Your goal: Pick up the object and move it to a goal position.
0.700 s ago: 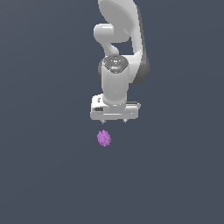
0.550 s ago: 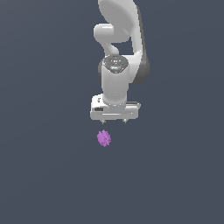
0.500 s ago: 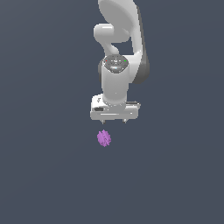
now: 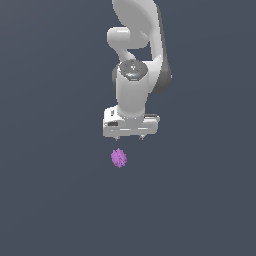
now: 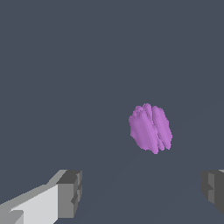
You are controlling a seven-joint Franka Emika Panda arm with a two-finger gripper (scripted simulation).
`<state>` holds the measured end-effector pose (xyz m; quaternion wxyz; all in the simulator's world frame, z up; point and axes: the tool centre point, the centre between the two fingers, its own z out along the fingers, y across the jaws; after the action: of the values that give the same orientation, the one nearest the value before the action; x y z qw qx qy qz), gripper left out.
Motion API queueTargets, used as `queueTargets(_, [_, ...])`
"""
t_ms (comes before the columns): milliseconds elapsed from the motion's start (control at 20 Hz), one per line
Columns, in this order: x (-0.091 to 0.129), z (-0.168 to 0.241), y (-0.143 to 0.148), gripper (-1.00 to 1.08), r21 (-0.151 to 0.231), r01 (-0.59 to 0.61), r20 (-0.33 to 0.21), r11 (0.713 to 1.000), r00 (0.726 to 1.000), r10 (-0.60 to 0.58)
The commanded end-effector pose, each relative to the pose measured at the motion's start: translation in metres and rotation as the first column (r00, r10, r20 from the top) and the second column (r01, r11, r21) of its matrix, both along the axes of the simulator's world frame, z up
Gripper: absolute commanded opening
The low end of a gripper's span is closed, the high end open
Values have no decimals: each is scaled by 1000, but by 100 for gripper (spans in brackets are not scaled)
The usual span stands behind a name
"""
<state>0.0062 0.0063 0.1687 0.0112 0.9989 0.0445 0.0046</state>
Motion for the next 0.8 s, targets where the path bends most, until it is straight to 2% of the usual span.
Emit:
queueTargets(0, [0,0,0,100,0,2,0,1000,1000,-2])
queueTargets(350, [1,-3,-2,100,0,-14,-1,1000,1000,14])
queueTargets(750, [8,-21,-14,100,3,-95,-5,996,996,95])
